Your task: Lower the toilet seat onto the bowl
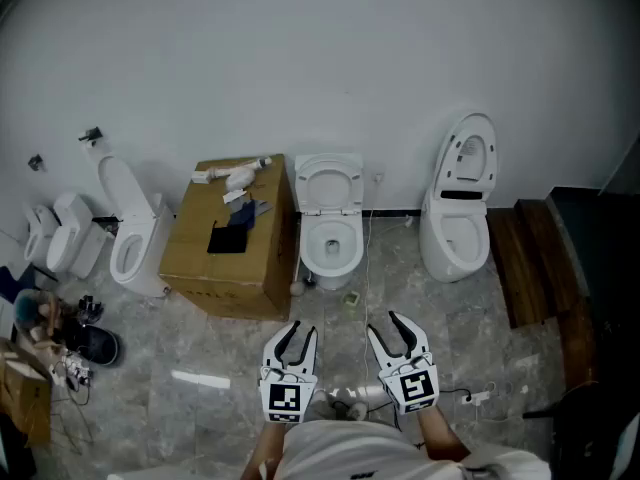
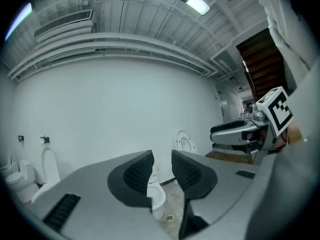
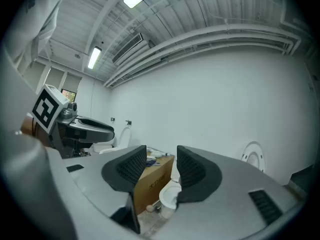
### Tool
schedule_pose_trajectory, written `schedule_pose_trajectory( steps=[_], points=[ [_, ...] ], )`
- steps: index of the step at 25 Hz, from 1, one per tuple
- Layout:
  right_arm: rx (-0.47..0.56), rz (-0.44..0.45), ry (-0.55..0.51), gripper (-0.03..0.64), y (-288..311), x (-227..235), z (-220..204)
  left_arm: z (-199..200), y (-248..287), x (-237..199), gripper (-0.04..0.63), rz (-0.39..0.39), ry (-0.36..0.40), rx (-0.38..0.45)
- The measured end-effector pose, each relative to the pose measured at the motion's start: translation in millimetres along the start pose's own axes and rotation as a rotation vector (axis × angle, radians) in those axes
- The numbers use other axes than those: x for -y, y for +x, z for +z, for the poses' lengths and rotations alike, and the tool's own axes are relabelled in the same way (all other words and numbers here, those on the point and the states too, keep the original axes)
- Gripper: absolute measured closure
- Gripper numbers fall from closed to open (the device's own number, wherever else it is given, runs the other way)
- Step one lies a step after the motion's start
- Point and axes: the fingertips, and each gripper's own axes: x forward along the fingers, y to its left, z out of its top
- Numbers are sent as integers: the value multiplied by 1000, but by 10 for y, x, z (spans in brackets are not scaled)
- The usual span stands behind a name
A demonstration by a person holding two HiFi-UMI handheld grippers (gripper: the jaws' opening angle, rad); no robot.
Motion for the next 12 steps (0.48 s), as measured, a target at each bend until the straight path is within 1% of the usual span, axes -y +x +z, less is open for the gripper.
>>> schedule_pose_trajectory(
  steps=[3,7,12],
  points=[
    [2,9,11,433,16,-2,-71,21,-27,9,463,2,-8,8],
    [-1,16,10,433,70,-35,-110,-24,-6,0,463,-1,3,11],
    [-8,19,10,433,258,-32,-159,-58,186,-113,463,-3,10,16]
  ],
)
